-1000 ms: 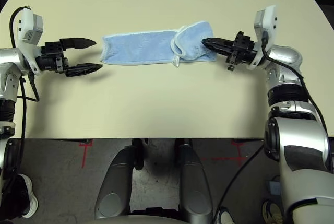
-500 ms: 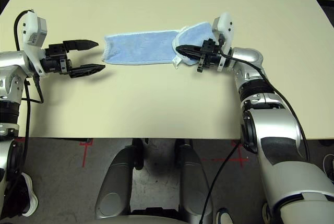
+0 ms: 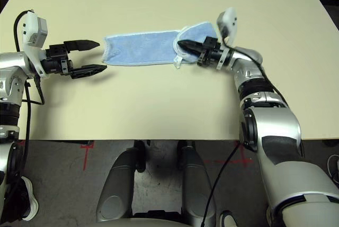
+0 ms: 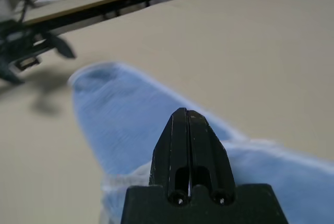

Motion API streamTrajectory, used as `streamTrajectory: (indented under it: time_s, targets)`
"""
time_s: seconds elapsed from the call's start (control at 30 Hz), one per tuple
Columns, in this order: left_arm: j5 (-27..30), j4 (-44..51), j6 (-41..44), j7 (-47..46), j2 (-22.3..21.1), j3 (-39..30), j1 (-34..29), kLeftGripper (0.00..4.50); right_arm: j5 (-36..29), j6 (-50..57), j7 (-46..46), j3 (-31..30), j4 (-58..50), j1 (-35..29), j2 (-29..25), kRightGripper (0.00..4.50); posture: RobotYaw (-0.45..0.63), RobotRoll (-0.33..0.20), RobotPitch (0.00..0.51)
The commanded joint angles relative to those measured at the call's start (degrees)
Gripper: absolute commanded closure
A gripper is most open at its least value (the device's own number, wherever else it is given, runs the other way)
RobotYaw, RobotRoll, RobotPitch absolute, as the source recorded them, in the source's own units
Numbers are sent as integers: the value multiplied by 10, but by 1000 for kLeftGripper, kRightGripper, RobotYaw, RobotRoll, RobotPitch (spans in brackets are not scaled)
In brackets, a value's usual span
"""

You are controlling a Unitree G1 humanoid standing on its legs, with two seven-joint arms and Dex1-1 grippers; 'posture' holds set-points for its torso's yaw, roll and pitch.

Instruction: Fold the towel and set it aside.

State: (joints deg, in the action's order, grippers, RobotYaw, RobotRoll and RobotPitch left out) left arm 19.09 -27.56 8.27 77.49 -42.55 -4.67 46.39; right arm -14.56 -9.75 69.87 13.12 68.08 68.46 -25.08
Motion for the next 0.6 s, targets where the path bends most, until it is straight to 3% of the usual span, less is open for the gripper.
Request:
streamTrajectory:
  time_s: [0.03,0.3,0.6]
  targets:
    - [6,-1,-7,1,1,-6,-6,0,6,-11,-61,6,5,-3,9,4472,-5,0,306]
    - [7,5,-4,-1,0,-5,-6,0,26,-46,-161,5,18,-5,42,4472,17,0,308]
    - [6,8,0,0,-9,-6,-7,0,33,25,31,-38,-14,-26,40,4472,19,0,309]
